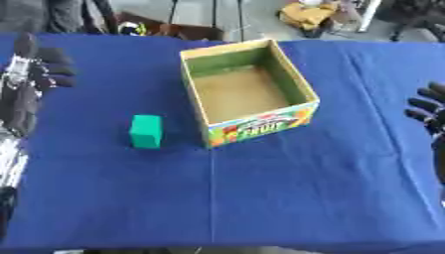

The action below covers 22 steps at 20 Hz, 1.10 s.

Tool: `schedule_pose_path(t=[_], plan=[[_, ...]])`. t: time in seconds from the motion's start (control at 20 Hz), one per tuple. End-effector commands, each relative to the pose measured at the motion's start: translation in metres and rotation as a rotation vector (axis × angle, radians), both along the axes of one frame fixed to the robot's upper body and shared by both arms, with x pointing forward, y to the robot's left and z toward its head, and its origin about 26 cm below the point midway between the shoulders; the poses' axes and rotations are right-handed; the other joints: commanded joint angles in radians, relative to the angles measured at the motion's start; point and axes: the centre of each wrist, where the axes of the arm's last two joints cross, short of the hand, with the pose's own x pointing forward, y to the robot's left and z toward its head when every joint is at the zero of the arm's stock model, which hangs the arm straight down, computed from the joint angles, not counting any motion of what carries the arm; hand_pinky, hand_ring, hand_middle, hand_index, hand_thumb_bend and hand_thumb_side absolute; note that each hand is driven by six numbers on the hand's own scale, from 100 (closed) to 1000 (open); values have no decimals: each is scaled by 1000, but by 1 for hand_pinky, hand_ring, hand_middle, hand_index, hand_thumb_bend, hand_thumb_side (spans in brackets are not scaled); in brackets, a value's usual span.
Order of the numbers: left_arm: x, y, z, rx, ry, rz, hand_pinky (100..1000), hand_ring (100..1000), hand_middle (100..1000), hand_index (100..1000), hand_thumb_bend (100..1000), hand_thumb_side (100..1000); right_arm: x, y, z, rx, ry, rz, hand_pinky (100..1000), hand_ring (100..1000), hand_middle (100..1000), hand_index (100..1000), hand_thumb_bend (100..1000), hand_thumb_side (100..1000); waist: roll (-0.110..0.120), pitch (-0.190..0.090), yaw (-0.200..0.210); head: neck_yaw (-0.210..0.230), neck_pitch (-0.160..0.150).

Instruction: Pick up objects on the table and place them in the box.

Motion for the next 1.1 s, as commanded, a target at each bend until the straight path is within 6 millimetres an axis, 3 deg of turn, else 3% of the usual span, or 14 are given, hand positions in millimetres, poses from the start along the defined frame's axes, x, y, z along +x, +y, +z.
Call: schedule_pose_path(t=[0.05,0.1,0.3,0.35,0.65,0.9,1.1], plan=[[1,-1,17,63,-47,-25,627,653,621,717,827,738,1,-6,9,-28,-22,-6,748,757,740,817,100,1000,4,-11,-2,1,-2],[1,-2,19,80,-50,-34,628,657,624,721,844,707,1,-6,9,-28,-22,-6,748,757,740,817,100,1000,4,-11,-3,2,-2],[2,-6,26,162,-63,-74,629,665,631,738,938,409,2,-6,9,-29,-22,-5,747,757,739,817,100,1000,5,-12,-4,3,-2],[3,-7,29,184,-67,-82,629,666,631,741,944,374,1,-6,9,-29,-22,-5,747,757,739,817,100,1000,5,-12,-5,3,-2],[8,-17,52,351,-92,-130,642,670,628,757,915,349,1,-5,9,-32,-19,-1,747,757,739,817,100,1000,6,-16,-8,8,2],[21,-33,81,564,-60,-193,654,679,650,783,951,365,1,-5,8,-35,-15,6,747,757,739,817,100,1000,8,-19,-11,13,4],[28,-47,90,690,-19,-234,658,678,658,796,987,383,1,-5,8,-37,-13,8,747,757,738,817,100,1000,8,-21,-13,16,5]])
